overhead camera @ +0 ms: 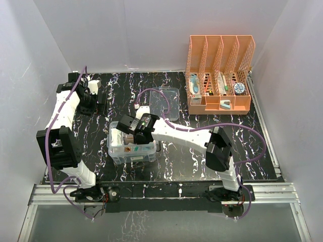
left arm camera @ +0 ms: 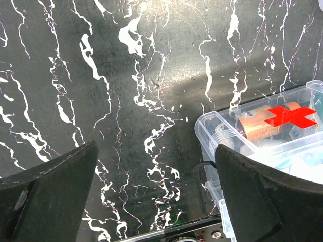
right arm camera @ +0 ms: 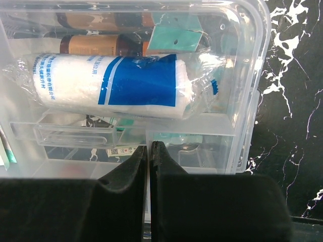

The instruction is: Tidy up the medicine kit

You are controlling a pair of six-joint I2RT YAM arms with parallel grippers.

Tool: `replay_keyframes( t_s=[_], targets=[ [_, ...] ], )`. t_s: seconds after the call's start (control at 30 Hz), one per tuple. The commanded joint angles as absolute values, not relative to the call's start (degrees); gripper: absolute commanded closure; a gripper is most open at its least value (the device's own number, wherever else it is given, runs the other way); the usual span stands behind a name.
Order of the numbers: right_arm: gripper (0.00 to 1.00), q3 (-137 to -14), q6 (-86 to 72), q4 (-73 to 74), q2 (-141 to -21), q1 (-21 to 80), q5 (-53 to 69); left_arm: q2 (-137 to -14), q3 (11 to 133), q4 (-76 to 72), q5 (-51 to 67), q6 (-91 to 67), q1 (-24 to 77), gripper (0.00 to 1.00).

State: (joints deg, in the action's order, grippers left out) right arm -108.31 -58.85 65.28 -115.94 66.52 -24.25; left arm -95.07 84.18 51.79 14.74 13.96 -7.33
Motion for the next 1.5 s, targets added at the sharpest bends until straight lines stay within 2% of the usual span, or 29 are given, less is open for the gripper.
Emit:
replay_keyframes(
  t_s=[0.0,0.3,1.07,1.47],
  targets=[
    [1.0,-107.6,-61.6,71.9,-117.2,67.7,-22.5,-92.2,83.6,51.6,16.9,14.7,-7.7,0.01],
    [1.0,-101.9,-61.8,68.7,-116.5,67.7,-19.6,-91.7,83.0,51.6,17.8,14.6,-7.7,0.01],
    [1.0,-113.4,-56.1,78.0,-117.2,67.8,-18.6,-91.6,80.9,50.3,18.4,14.8,-7.7,0.01],
    [0.99,-110.2,-54.7,78.0,-117.5,66.6,-16.4,-91.9,80.7,50.2,18.7,14.4,-7.7,0.01]
  ],
)
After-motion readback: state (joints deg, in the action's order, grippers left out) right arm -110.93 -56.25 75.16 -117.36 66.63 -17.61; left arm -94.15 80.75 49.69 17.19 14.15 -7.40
